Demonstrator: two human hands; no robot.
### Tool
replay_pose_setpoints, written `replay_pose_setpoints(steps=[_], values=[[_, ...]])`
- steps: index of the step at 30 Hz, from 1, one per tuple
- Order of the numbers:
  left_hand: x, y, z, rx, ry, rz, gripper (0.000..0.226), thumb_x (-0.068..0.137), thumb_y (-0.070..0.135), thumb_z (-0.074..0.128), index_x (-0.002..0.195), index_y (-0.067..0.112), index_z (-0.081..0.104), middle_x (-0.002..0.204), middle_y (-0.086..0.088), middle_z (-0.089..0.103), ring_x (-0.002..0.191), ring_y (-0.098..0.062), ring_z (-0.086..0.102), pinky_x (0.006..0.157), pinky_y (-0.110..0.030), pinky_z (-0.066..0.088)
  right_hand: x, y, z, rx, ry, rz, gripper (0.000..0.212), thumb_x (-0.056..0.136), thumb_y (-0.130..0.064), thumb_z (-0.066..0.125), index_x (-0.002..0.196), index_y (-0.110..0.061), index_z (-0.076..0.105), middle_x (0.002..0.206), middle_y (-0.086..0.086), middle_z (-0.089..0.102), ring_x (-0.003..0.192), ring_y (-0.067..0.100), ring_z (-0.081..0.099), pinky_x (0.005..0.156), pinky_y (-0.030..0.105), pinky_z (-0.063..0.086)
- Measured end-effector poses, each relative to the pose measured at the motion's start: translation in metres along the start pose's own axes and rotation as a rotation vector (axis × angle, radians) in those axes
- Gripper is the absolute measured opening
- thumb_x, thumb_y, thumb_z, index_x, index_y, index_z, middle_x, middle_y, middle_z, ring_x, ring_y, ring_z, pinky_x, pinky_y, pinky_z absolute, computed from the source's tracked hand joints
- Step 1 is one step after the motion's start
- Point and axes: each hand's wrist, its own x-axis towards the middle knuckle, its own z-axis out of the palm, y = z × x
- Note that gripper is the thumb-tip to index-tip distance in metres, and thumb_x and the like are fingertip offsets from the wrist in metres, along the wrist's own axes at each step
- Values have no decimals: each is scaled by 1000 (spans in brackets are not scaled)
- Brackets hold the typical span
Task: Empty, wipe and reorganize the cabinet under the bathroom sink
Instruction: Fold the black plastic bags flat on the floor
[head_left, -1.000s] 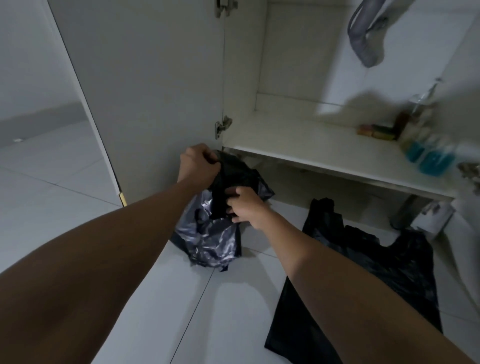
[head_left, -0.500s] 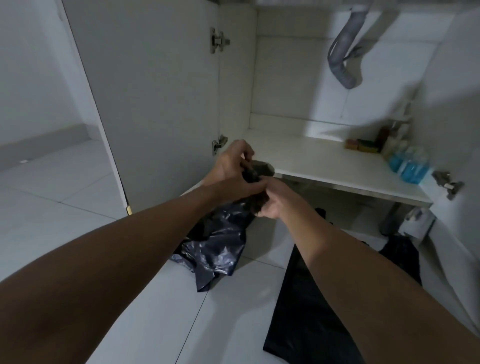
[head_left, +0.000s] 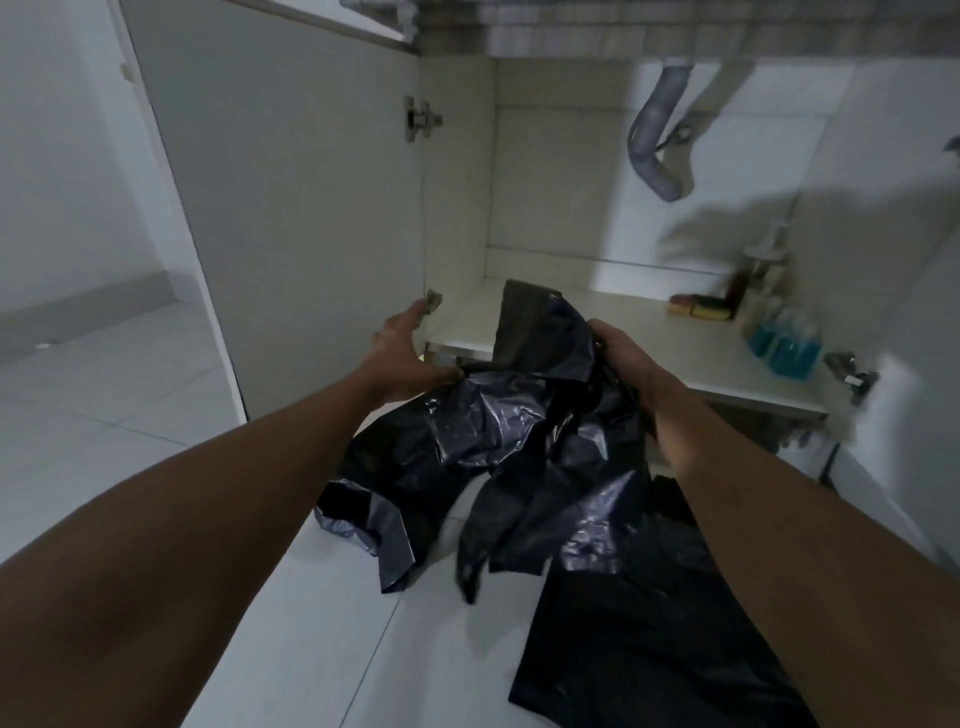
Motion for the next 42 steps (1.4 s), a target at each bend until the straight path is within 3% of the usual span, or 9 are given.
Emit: replay_pose_setpoints(steps=[9,14,17,20,24,29,32,36,42], values=[[-8,74,56,153,-366,210,97,69,48,86,150,44,33,161,2,24,148,-23,23,120,-47,24,-43,-13,-56,-308,-4,128,56,98,-24,42,49,-14,67,56,4,63,49,15,60,67,33,46],[-21,107,80,-97,-694,67,49,76,36,83,121,22,70,121,2,70,116,-19,62,105,-43,47,-66,-33,-72,-284,112,20,41,99,-17,40,63,-10,58,51,0,61,52,17,56,47,19,46],[-22,120,83,-288,-605,-102,43,87,42,72,114,8,70,111,-8,73,105,-27,66,84,-36,53,-80,-35,-85,-378,242,8,31,97,-17,44,72,-7,59,58,5,64,54,21,59,43,15,44],[-20,123,80,-518,-509,-217,50,86,41,72,110,-2,69,107,-18,73,97,-32,70,93,-43,54,-84,-29,-105,-673,416,-72,25,96,-25,54,91,-4,67,85,13,68,64,19,63,50,20,47],[-27,131,78,-570,-437,-282,55,87,46,70,112,-2,69,111,-25,70,89,-33,70,90,-46,56,-83,-28,-114,-683,310,-141,57,84,-63,61,126,-25,59,107,-3,67,89,17,68,73,34,47],[-30,150,79,-666,-726,-307,92,81,82,42,121,3,67,118,-18,70,111,-34,66,99,-43,49,-76,-26,-89,-982,-11,-234,104,59,-46,90,146,-44,32,126,-9,54,107,11,60,76,22,50],[-30,155,82,-665,-785,-256,93,70,74,59,126,0,63,117,-16,70,112,-32,66,102,-46,48,-65,-25,-82,-1037,118,-387,43,84,-27,75,121,-10,63,103,9,70,83,21,68,56,19,50],[-29,147,82,125,-712,-70,54,66,34,91,111,13,68,106,-5,73,97,-23,69,87,-40,58,-63,-36,-104,-1084,391,-409,29,85,-23,59,76,5,61,72,20,64,64,26,60,53,36,43],[-10,131,88,676,-401,63,32,72,19,83,96,3,70,85,-10,67,77,-28,65,62,-29,48,-84,-48,-147,-1399,495,-62,31,98,-31,50,91,-2,59,90,15,60,78,26,57,57,30,37]])
